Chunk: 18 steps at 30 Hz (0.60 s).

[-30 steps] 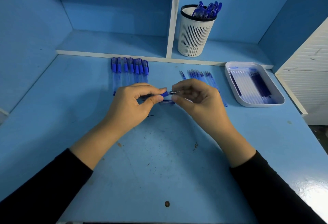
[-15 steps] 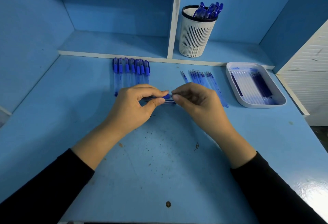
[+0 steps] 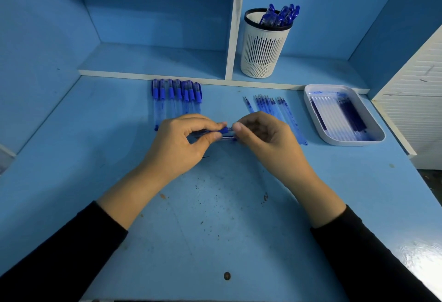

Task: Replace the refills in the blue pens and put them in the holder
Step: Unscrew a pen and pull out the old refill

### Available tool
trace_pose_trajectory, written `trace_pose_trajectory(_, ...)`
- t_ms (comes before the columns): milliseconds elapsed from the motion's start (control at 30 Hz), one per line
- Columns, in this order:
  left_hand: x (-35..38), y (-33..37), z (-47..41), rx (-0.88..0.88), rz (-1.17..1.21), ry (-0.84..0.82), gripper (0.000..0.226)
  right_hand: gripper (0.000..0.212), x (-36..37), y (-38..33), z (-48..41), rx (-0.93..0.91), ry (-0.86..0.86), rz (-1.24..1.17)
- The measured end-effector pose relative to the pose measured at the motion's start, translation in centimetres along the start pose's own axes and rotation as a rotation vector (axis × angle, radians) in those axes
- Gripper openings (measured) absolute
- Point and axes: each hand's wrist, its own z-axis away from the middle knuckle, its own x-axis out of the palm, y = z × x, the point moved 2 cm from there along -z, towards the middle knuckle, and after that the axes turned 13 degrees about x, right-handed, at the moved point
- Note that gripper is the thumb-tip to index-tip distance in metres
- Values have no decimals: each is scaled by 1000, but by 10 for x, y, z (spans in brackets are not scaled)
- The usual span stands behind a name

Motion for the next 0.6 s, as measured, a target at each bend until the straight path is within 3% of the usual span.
trace_pose_trajectory(333,-1,-1,0,-4,-17,-9,18,5,-3,-1,0,-12,-51,-43)
trace_pose_trajectory(467,-1,-2,0,-4,-21,-9,18,14,-3,0,0,15,-106,-157)
trace_pose_trajectory(600,-1,-2,0,-9,-16,-15,18,6,-1,1,0,12,-52,-136)
